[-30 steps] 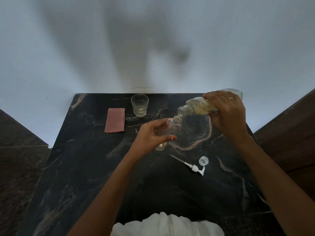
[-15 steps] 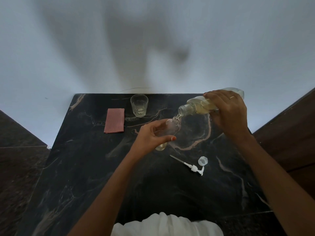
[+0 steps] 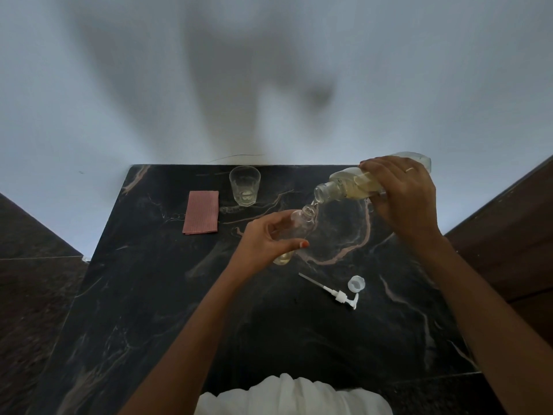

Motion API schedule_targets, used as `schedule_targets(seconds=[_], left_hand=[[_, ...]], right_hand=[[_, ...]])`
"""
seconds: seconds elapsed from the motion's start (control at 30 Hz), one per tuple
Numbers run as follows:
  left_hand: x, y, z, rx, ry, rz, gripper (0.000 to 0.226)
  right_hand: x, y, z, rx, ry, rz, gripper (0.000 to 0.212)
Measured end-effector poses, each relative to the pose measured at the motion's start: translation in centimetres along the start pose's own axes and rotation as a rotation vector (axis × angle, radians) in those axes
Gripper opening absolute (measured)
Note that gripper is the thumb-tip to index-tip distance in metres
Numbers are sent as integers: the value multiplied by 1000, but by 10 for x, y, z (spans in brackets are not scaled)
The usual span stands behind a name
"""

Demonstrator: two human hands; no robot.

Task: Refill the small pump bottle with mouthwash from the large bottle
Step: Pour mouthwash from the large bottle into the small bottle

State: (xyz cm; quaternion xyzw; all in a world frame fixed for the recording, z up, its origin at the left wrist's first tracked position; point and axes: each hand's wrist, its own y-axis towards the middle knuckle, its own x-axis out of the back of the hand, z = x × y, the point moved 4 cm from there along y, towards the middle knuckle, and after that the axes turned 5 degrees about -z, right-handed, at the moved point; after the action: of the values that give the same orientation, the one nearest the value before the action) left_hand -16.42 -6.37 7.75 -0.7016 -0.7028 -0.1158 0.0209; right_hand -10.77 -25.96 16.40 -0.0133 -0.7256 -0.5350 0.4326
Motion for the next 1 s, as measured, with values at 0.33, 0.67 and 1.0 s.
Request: schedule_targets(seconds=[0.33,0.67,1.0], left_hand=[[-1,0,2,20,-13,9,53],[-2,0,3,21,6,-11,53],[-2,0,5,50,-13,-3,53]], right_hand=[[1,2,0,-7,-2,18,30],[2,3,-1,3,-19,3,29],[2,4,-4,34,-32,-14,30]])
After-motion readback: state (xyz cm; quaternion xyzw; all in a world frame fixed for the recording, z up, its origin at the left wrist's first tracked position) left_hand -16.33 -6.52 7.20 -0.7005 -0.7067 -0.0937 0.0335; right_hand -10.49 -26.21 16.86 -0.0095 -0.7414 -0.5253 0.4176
